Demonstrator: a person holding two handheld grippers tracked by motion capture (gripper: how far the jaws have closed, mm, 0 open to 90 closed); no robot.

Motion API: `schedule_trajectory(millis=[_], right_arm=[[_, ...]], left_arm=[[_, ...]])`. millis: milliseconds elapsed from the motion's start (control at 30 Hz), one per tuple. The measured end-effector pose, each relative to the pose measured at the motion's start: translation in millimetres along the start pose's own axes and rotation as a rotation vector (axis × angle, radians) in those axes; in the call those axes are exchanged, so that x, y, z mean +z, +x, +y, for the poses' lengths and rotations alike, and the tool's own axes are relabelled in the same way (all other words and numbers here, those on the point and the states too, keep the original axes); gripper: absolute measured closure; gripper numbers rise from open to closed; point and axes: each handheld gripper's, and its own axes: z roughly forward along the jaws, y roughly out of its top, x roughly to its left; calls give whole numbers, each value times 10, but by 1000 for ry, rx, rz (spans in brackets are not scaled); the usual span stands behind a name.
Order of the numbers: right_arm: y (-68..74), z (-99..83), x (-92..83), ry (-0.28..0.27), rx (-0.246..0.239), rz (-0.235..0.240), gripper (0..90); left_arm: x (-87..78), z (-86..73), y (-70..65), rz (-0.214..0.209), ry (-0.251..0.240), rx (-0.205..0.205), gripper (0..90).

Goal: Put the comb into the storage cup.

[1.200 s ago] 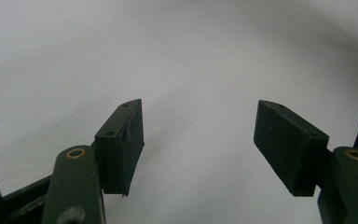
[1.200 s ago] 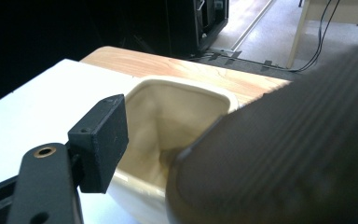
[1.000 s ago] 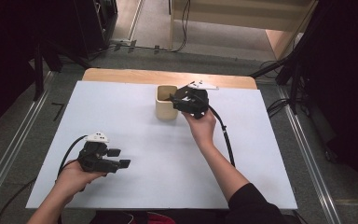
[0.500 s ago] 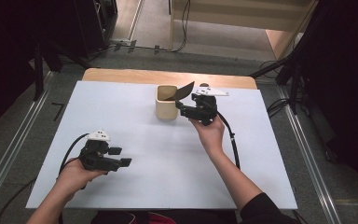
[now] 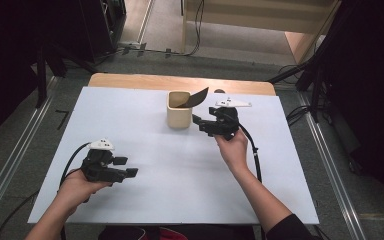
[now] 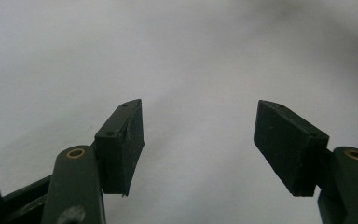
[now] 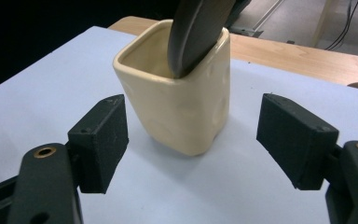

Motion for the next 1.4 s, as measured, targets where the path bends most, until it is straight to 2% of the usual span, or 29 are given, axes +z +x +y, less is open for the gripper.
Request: schedule_trajectory(millis=[233,433,667,833,933,1100,1400], right_arm=[[-16,-61,-95,-29,-35,-6,229],[-47,-141,-187,-24,-45,-23,226],[-90,-201,-308,-32,-43,-6,226],[-109,-246,-404,-37,-58,1,221],[-133,-286,-469,-39,-83,4,210],[-160,-378,-577,-8,-134,-9,211],[-165,-521,-695,13,-156,5,211]], left_arm=[[-22,-7,30,1,-3,-1,343],[-25,-7,38,5,-4,-5,343],[-24,-5,47,4,-3,-1,343],[-22,-1,50,4,-1,0,343],[-22,1,48,1,-3,-1,343],[-20,1,47,6,3,1,343],[-9,-2,34,3,0,0,343]])
